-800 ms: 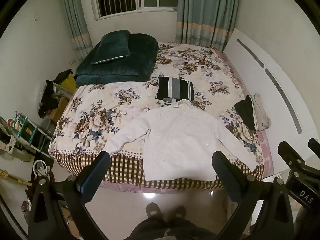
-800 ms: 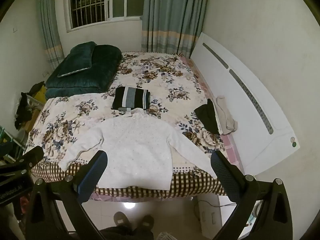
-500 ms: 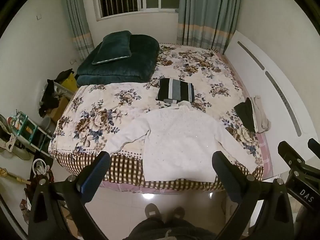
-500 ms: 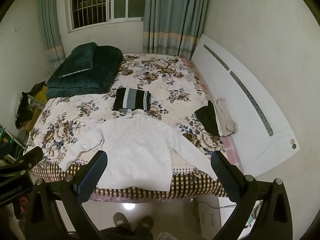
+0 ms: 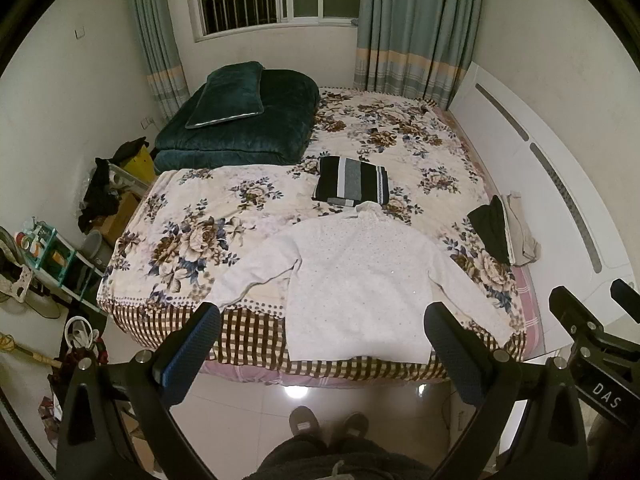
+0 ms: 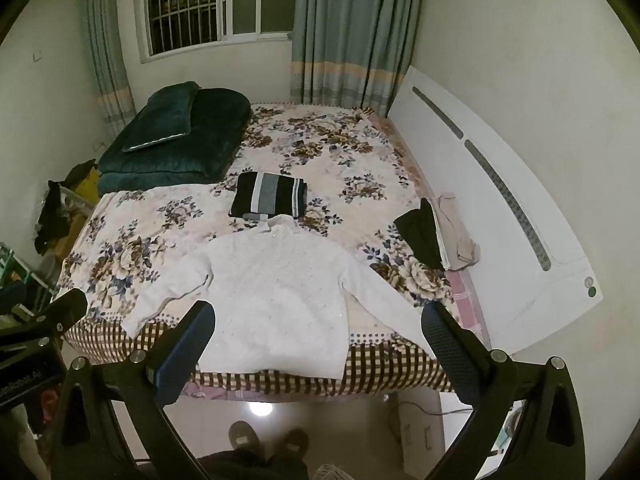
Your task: Fold small clothes
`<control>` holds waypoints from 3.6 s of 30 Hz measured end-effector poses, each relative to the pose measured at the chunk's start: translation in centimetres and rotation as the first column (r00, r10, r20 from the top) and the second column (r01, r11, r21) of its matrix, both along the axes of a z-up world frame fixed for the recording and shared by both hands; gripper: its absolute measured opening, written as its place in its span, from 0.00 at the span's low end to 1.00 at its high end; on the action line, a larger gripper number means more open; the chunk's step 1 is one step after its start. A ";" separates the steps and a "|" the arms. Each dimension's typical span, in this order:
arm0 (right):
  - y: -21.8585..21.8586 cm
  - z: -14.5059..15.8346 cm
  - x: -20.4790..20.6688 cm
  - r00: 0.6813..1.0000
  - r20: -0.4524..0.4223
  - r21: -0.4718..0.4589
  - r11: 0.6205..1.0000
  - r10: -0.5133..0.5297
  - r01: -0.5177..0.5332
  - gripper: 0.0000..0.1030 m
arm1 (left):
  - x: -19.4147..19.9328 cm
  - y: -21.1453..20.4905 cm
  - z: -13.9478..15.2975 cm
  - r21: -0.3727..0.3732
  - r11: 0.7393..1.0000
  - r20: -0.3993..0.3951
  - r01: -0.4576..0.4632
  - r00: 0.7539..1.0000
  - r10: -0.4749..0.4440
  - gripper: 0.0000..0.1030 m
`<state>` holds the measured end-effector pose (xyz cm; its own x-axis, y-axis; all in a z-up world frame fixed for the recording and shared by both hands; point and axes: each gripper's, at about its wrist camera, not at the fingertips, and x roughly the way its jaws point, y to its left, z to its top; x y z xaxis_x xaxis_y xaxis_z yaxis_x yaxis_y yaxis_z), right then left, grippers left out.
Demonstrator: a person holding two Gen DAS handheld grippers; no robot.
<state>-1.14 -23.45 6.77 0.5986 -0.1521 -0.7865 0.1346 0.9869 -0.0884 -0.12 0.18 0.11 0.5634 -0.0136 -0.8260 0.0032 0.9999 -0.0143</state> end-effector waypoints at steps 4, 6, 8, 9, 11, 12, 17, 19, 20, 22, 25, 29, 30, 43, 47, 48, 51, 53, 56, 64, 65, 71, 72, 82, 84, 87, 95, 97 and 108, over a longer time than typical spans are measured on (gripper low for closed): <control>-0.1 0.0 0.0 1.000 0.003 0.003 1.000 -0.001 0.001 1.00 | 0.0 -0.2 0.3 0.000 1.000 0.003 0.000 1.000 0.000 1.00; -0.2 -0.1 0.1 1.000 0.002 0.004 1.000 -0.002 0.002 1.00 | 0.0 -0.3 0.3 -0.001 1.000 0.003 0.000 1.000 0.000 1.00; 0.3 0.0 0.0 1.000 0.003 0.007 1.000 0.006 -0.006 1.00 | 0.0 -0.2 0.3 0.000 1.000 0.003 -0.001 1.000 0.001 1.00; 0.3 0.2 -0.1 1.000 0.003 0.007 1.000 0.007 -0.007 1.00 | 0.0 -0.2 0.3 0.000 1.000 0.003 -0.001 1.000 0.001 1.00; 0.4 0.3 -0.2 1.000 0.004 0.007 1.000 0.007 -0.007 1.00 | 0.0 -0.3 0.3 0.000 1.000 0.003 -0.001 1.000 0.001 1.00; 0.4 0.3 -0.2 1.000 0.005 0.007 1.000 0.007 -0.007 1.00 | 0.0 -0.3 0.4 0.000 1.000 0.003 -0.001 1.000 0.000 1.00; 0.4 0.2 -0.4 1.000 0.005 0.006 1.000 0.007 -0.007 1.00 | 0.0 -0.3 0.3 0.000 1.000 0.003 -0.002 1.000 0.002 1.00; 0.3 0.2 -0.6 1.000 0.004 0.006 1.000 0.008 -0.008 1.00 | -0.1 -0.5 0.8 0.001 1.000 0.002 -0.001 1.000 0.001 1.00; 0.4 0.3 -0.7 1.000 0.004 0.007 1.000 0.009 -0.009 1.00 | -0.1 -0.5 0.9 0.002 1.000 0.002 0.000 1.000 0.000 1.00; 0.5 0.5 -0.9 1.000 0.004 0.006 1.000 0.010 -0.010 1.00 | -0.1 -0.5 0.8 0.001 1.000 0.003 -0.003 1.000 0.003 1.00; 0.6 0.5 -1.0 1.000 0.005 0.005 1.000 0.011 -0.011 1.00 | -0.2 -0.5 0.7 0.000 1.000 0.005 -0.003 1.000 0.003 1.00; 0.7 0.3 -1.2 1.000 0.005 0.005 1.000 0.014 -0.014 1.00 | -0.1 -0.3 1.1 0.001 1.000 0.005 -0.004 1.000 0.004 1.00; 0.8 0.4 -1.3 1.000 0.005 0.006 1.000 0.015 -0.015 1.00 | -0.1 -0.3 1.3 0.002 1.000 0.005 -0.006 1.000 0.006 1.00; 2.0 0.5 -1.8 0.999 0.012 0.001 0.999 0.032 -0.032 1.00 | -1.2 1.7 2.6 0.005 1.000 0.013 -0.014 1.000 0.014 1.00; 2.1 0.6 -1.8 0.999 0.014 -0.001 0.999 0.034 -0.034 1.00 | -1.1 1.7 2.5 0.004 1.000 0.014 -0.013 1.000 0.013 1.00; 2.1 0.6 -1.7 0.999 0.013 -0.002 0.999 0.033 -0.033 1.00 | -1.1 1.7 2.5 0.003 1.000 0.013 -0.013 1.000 0.013 1.00; 1.9 0.8 -1.5 0.999 0.014 -0.002 0.999 0.034 -0.034 1.00 | -1.1 1.9 2.8 0.002 1.000 0.010 -0.013 1.000 0.013 1.00; 2.0 0.8 -1.5 0.999 0.014 -0.003 0.999 0.035 -0.035 1.00 | -1.2 1.6 2.4 0.004 1.000 0.013 -0.014 1.000 0.014 1.00; 2.0 0.7 -1.6 0.999 0.016 -0.003 0.999 0.034 -0.034 1.00 | -1.2 1.6 2.4 0.003 1.000 0.015 -0.013 1.000 0.013 1.00; 2.0 1.0 -1.5 0.999 0.017 -0.002 0.999 0.035 -0.035 1.00 | -0.2 1.5 3.0 -0.006 1.000 0.008 -0.012 1.000 0.012 1.00; 2.0 1.0 -1.6 0.999 0.017 -0.002 0.999 0.035 -0.035 1.00 | 0.0 1.5 3.2 -0.004 1.000 0.008 -0.010 1.000 0.010 1.00; 2.0 0.7 -1.7 0.999 0.019 -0.001 0.999 0.033 -0.033 1.00 | -0.2 1.3 3.0 -0.010 1.000 0.012 -0.011 1.000 0.011 1.00; 1.9 0.6 -1.8 0.999 0.019 -0.001 0.999 0.034 -0.034 1.00 | 0.1 1.3 3.0 -0.010 1.000 0.012 -0.009 1.000 0.009 1.00; -4.8 -4.7 2.4 0.982 -0.044 0.117 0.975 -0.183 0.187 1.00 | 5.7 2.2 -1.6 0.037 0.999 0.163 -0.041 0.986 0.034 1.00; -8.1 -7.7 3.1 0.957 -0.084 0.140 0.947 -0.278 0.287 1.00 | 8.3 1.7 -4.6 0.063 0.998 0.146 -0.026 0.989 0.016 1.00; -13.8 -13.3 3.8 0.902 -0.142 0.175 0.887 -0.407 0.428 0.97 | 11.5 0.9 -9.3 0.101 0.995 0.092 -0.014 0.996 0.005 1.00; -32.6 -34.7 5.0 0.652 -0.345 0.251 0.604 -0.675 0.757 0.61 | 20.0 -3.6 -22.0 0.154 0.987 -0.047 -0.049 0.997 0.057 1.00; -37.4 -41.2 5.6 0.591 -0.422 0.289 0.516 -0.687 0.806 0.61 | 21.8 -5.1 -25.4 0.192 0.980 -0.092 -0.051 0.993 0.070 1.00; -51.3 -68.2 2.8 0.192 -0.599 0.431 -0.111 -0.778 0.896 0.65 | 30.4 -9.9 -45.9 0.204 0.974 -0.332 -0.094 0.930 0.159 1.00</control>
<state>1.63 -74.78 -61.43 0.2943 0.0377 -0.9550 0.9452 -0.1594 0.2850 30.30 -9.68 -45.83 0.2314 0.2073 -0.9505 -0.0962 0.9771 0.1896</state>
